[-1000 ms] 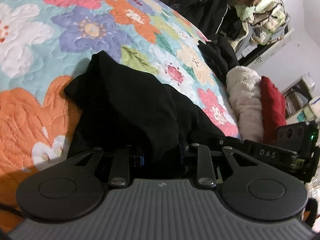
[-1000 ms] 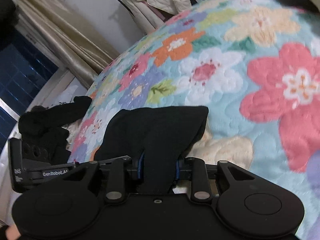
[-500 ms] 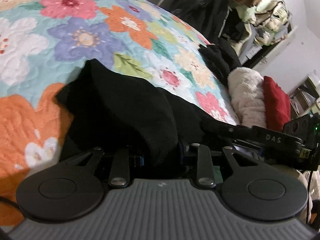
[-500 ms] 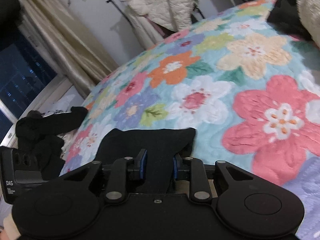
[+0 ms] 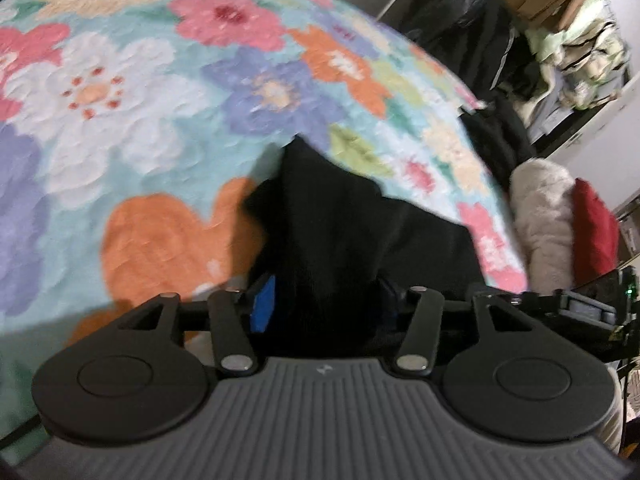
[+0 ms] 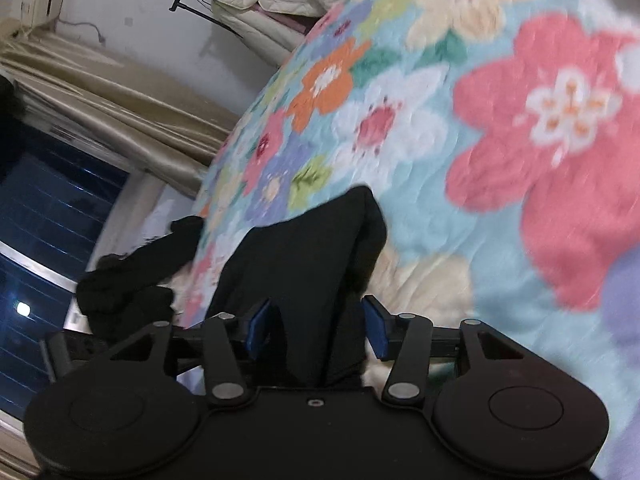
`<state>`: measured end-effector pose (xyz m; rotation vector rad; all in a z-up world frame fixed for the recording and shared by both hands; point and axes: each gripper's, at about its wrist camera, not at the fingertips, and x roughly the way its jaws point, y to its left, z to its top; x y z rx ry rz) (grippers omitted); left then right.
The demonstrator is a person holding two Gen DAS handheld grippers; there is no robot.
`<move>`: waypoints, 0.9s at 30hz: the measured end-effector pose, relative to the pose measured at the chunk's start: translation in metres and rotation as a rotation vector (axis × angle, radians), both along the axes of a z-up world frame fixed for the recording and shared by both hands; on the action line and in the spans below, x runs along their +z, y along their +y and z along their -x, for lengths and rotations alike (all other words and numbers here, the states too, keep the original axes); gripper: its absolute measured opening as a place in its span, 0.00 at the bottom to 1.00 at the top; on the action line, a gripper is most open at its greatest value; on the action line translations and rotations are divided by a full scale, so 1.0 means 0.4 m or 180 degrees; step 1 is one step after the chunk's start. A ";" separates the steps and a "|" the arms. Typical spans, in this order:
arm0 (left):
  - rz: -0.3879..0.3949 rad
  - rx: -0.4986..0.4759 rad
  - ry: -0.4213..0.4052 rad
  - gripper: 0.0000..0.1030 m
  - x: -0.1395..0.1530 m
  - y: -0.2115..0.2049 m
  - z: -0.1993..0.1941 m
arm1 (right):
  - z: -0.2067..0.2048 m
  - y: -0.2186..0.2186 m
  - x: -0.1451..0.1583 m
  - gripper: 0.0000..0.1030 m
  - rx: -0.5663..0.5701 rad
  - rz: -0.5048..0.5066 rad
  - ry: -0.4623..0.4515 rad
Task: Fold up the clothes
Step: 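Lift the folded black top with both grippers and carry it to the clothes stack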
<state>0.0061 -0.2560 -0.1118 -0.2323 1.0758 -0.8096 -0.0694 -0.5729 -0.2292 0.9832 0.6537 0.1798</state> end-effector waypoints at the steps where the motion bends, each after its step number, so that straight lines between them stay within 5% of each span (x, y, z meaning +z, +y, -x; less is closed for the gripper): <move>1: 0.0009 0.0027 0.0047 0.53 0.000 0.011 -0.006 | -0.001 0.005 -0.004 0.53 0.0047 -0.0049 -0.0004; 7: -0.0046 0.0077 -0.0032 0.69 0.005 0.032 -0.021 | -0.015 0.023 -0.046 0.53 0.0266 -0.0602 0.0046; 9: -0.0021 0.0004 -0.0048 0.84 -0.016 0.016 -0.024 | -0.019 0.024 -0.064 0.53 0.0234 -0.0708 0.0079; 11: 0.0016 -0.0075 -0.0143 0.89 -0.031 -0.011 -0.016 | -0.029 0.025 -0.073 0.53 0.0196 -0.0779 0.0075; 13: -0.0033 -0.0198 -0.0314 0.80 -0.031 -0.049 0.004 | -0.043 0.031 -0.078 0.52 0.0161 -0.0794 0.0054; 14: 0.0005 -0.0300 -0.0320 0.41 -0.028 -0.067 0.014 | -0.051 0.037 -0.079 0.45 0.0145 -0.0770 0.0034; 15: 0.0136 -0.0290 -0.0213 0.34 -0.029 -0.073 0.018 | -0.058 0.049 -0.073 0.39 0.0133 -0.0611 0.0009; 17: 0.0419 -0.0215 -0.0027 0.31 -0.028 -0.079 0.022 | -0.060 0.072 -0.055 0.28 0.0110 -0.0318 -0.0046; 24: 0.0924 -0.0504 -0.0422 0.30 0.121 -0.173 0.092 | 0.012 0.046 0.095 0.28 -0.0121 0.0046 -0.0466; 27: 0.1194 -0.0733 -0.0586 0.30 0.207 -0.246 0.128 | 0.067 0.018 0.204 0.28 -0.0279 0.0502 -0.0632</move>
